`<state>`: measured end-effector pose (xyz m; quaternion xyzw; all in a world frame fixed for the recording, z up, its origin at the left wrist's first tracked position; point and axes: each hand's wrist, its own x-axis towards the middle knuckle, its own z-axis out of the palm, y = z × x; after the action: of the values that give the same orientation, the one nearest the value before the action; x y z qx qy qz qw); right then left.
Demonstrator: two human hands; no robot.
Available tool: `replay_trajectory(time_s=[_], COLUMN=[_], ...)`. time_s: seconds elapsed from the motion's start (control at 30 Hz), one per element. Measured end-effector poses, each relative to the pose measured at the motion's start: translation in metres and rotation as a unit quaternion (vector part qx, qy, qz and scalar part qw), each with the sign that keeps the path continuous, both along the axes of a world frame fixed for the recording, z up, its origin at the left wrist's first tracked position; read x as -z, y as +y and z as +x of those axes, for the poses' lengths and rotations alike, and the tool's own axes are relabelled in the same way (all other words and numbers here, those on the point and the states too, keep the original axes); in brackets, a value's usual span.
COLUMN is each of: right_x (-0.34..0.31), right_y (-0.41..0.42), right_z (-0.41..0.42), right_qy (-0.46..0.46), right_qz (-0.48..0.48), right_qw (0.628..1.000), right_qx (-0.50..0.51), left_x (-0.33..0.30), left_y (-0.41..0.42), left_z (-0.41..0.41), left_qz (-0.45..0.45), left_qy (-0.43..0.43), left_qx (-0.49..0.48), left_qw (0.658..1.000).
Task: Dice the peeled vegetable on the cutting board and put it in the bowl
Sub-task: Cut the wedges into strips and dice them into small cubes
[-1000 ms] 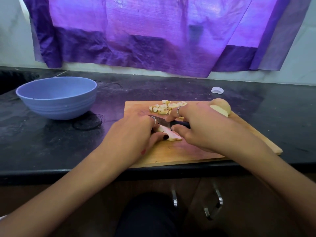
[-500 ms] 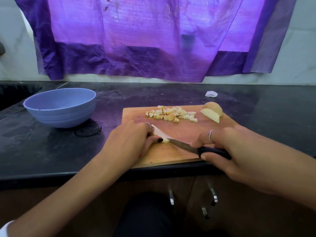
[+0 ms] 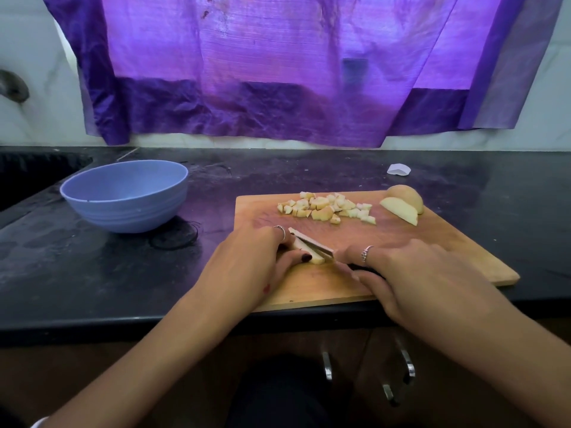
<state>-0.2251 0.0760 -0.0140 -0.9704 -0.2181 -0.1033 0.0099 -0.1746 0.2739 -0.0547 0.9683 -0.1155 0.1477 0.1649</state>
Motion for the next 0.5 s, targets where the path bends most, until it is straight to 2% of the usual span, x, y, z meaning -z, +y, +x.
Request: replay_trajectory(time_s=[0.2, 0.33, 0.4, 0.5], right_x=[0.009, 0.006, 0.002, 0.002], right_y=[0.001, -0.004, -0.004, -0.002], right_z=[0.025, 0.028, 0.021, 0.016], right_qy=[-0.033, -0.02, 0.02, 0.055], right_qz=[0.009, 0.134, 0.193, 0.215], right_qw=[0.999, 0.99, 0.981, 0.975], right_qx=[0.036, 0.027, 0.019, 0.028], left_x=[0.005, 0.006, 0.006, 0.003], left_y=[0.001, 0.001, 0.0, -0.001], left_z=[-0.001, -0.003, -0.003, -0.005], left_qz=[-0.046, -0.074, -0.088, -0.083], left_qy=[-0.015, -0.003, -0.005, -0.027], left_qx=[-0.005, -0.015, -0.017, -0.021], left_qw=[0.999, 0.997, 0.996, 0.996])
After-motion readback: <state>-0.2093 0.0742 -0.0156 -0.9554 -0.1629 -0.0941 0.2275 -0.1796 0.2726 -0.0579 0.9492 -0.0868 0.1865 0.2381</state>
